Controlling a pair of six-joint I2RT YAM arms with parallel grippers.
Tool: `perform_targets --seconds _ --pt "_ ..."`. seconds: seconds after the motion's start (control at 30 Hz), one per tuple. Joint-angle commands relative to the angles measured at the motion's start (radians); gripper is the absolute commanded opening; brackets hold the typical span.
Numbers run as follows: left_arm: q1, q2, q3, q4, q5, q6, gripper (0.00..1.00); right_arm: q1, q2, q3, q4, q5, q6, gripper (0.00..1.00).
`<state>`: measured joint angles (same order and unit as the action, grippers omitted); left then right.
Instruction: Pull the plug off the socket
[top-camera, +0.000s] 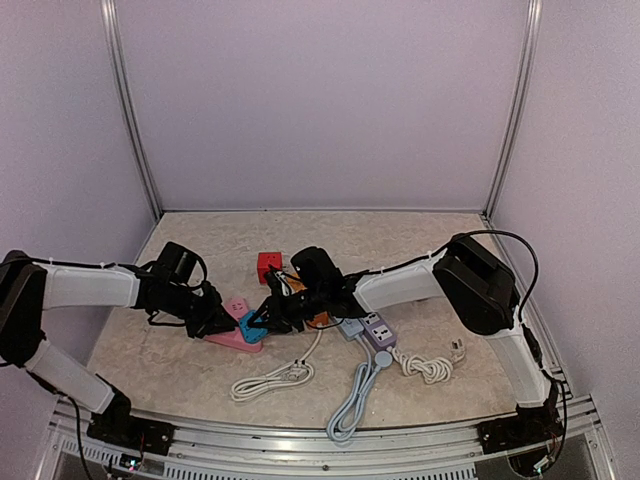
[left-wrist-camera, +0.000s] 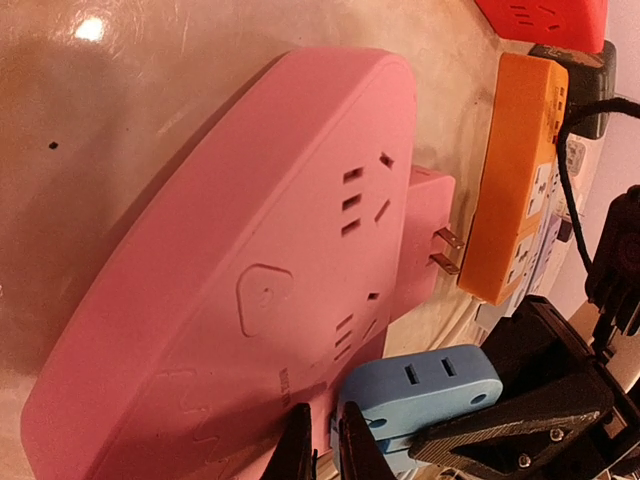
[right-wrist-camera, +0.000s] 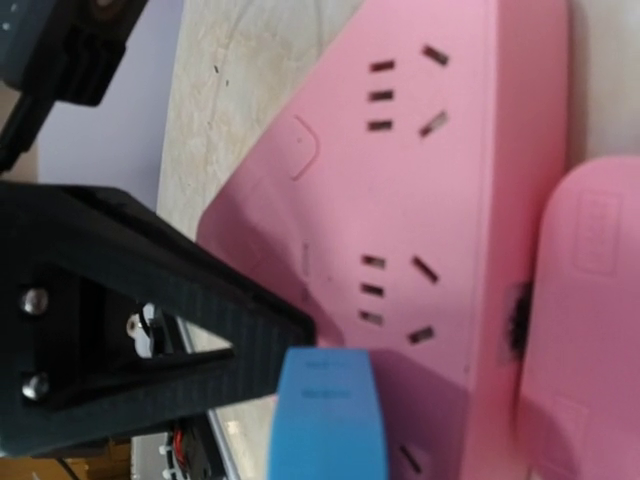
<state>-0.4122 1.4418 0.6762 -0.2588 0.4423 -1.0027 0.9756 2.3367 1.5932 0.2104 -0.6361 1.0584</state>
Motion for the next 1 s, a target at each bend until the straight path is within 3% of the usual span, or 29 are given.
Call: perform_targets --seconds 0.0,0.57,0.97 --pt "0.003 0.047 -0.04 -0.113 -0.07 -0.011 0.1 -0.003 0.001 -0.033 0.119 -0.026 0.041 0.06" --pt "0.026 0.073 -0.082 -0.128 -0.074 0.004 0.1 -0.011 -0.041 -0.025 0.275 -0.081 0.05 0.06" --pt "0.027 0.071 -0.083 -0.129 -0.073 0.009 0.1 -0.012 -0.067 -0.01 0.278 -0.091 0.04 0.05"
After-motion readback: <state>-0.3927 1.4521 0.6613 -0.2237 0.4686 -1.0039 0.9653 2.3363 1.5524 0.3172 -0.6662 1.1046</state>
